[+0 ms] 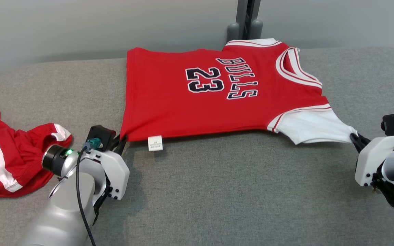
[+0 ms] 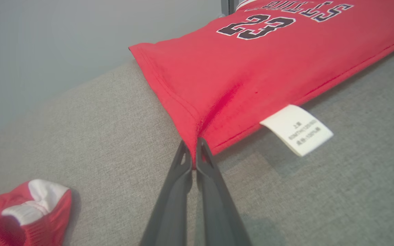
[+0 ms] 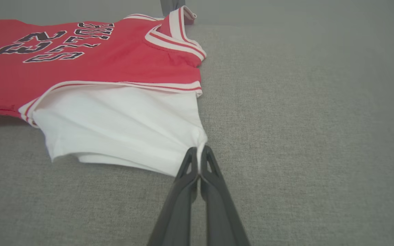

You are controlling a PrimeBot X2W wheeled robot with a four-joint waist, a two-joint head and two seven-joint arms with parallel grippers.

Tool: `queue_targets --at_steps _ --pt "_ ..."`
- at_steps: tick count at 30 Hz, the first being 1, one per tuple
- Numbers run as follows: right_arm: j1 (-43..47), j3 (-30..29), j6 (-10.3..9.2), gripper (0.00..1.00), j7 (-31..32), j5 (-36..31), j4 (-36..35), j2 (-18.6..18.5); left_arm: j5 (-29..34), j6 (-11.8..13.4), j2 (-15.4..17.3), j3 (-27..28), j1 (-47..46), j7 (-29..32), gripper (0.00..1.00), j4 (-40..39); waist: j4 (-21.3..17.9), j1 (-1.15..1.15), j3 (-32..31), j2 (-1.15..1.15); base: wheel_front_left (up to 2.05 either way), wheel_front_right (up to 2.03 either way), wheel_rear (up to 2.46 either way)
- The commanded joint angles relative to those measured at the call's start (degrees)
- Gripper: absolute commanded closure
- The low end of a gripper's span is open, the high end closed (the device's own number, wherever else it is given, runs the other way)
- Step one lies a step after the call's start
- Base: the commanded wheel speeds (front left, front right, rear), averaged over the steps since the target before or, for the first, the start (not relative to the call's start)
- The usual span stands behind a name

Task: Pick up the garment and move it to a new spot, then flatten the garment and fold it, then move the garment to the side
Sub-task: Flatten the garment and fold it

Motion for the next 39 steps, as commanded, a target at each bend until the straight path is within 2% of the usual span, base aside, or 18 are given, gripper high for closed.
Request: queue_targets --at_steps 1,10,15,30,39 --pt "0.96 0.32 -0.06 1.0 0.69 0.56 -0.32 -1.41 0.46 0.17 0.77 -0.33 0.83 -0.08 1.0 0.48 -0.05 0.0 -1.39 0.0 0.0 0.0 0.0" --pt "6.8 7.13 -0.06 1.0 11.97 8.77 -8.9 -8.73 2.2 -0.59 1.27 -4.65 5.62 1.32 1.0 1.75 0.39 0.0 -6.27 0.0 0.0 0.0 0.0" --pt "9.13 8.36 -0.07 1.0 15.41 11.96 -12.72 -11.8 1.55 -0.69 1.81 -5.74 7.82 2.11 1.0 1.8 0.9 0.0 -7.69 0.0 0.0 0.0 0.0" --pt "14.21 7.09 -0.11 1.0 17.88 15.49 -16.84 -15.43 1.06 -0.82 3.82 -8.45 12.9 2.3 1.0 -0.66 2.25 0.0 -9.23 0.0 0.0 0.0 0.0" --pt "17.31 3.97 -0.11 1.0 15.66 15.74 -18.19 -16.43 -0.51 0.18 4.13 -8.04 15.68 2.45 1.0 -3.82 2.65 0.0 -9.35 0.0 0.0 0.0 0.0"
